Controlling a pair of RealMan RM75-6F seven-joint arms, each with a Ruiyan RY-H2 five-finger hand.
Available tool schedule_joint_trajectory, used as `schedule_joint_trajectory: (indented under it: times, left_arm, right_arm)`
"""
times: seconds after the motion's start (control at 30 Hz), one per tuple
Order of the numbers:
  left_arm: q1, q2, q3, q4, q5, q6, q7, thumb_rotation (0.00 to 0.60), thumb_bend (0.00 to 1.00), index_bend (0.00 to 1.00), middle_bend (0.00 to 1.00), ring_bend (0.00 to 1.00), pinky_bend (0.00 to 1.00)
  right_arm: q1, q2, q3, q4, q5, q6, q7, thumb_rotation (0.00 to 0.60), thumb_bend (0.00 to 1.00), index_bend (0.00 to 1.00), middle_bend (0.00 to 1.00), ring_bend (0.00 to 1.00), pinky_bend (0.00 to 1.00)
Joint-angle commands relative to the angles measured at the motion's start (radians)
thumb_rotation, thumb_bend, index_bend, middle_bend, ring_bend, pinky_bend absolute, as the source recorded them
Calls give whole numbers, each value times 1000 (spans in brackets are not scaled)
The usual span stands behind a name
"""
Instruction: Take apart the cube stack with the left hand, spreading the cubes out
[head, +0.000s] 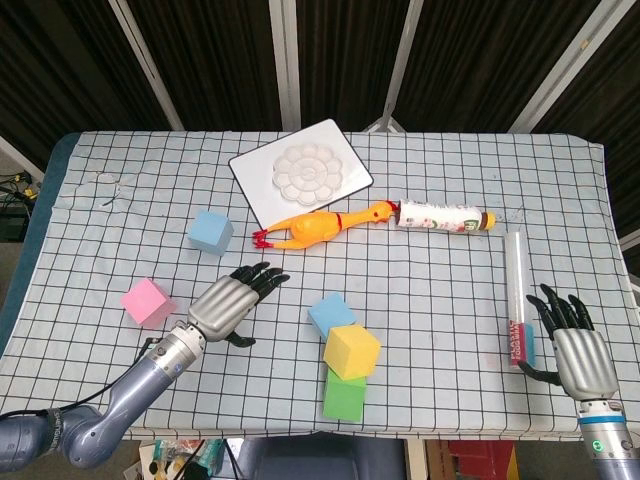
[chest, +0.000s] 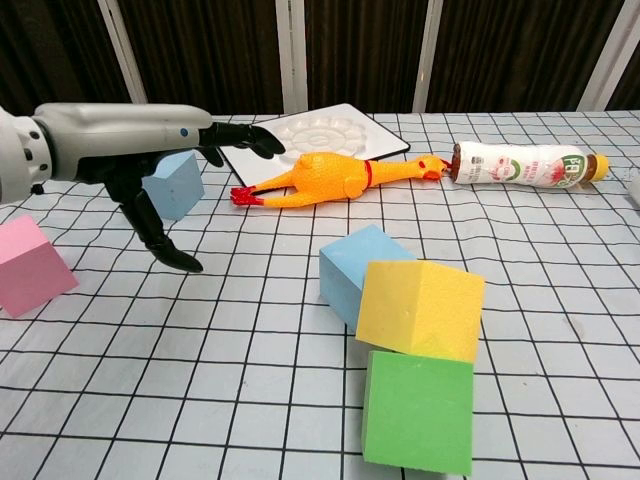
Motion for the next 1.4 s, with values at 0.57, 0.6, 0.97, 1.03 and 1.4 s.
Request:
schedule_joint_trajectory:
  times: [0.57,0.6,0.97,1.03,1.4]
  left_arm:
    - [-109,-384,-25,419,126,-26,-121,600,0,0,23,0,110]
    - [-114,-395,-28,428,126,-27,-123,600,0,0,23,0,110]
    - [-174,-520,-70,536,85,-49,-117,600,0,0,42,0,115]
    - [-185,-538,-79,551,68,-55,-113,600,0,0,58,1,120]
    - [-204,-582,-59,608,91,-33,-82,600,161,67,370,388,381]
  right_arm:
    - [3,-7,5,3,18,-9,-16,600,26,142,30,136,54]
    - [3,-7,5,3,19,-10,-17,600,26,142,30,136,54]
    - [5,-5,7,4,27,-15,-12,600,25,142,30,136,55]
    - [5,-4,8,4,28,-15,-10,600,26,142,30,136,54]
    - [6,6,6,4,29,-23,17,600,26,142,30,142,53]
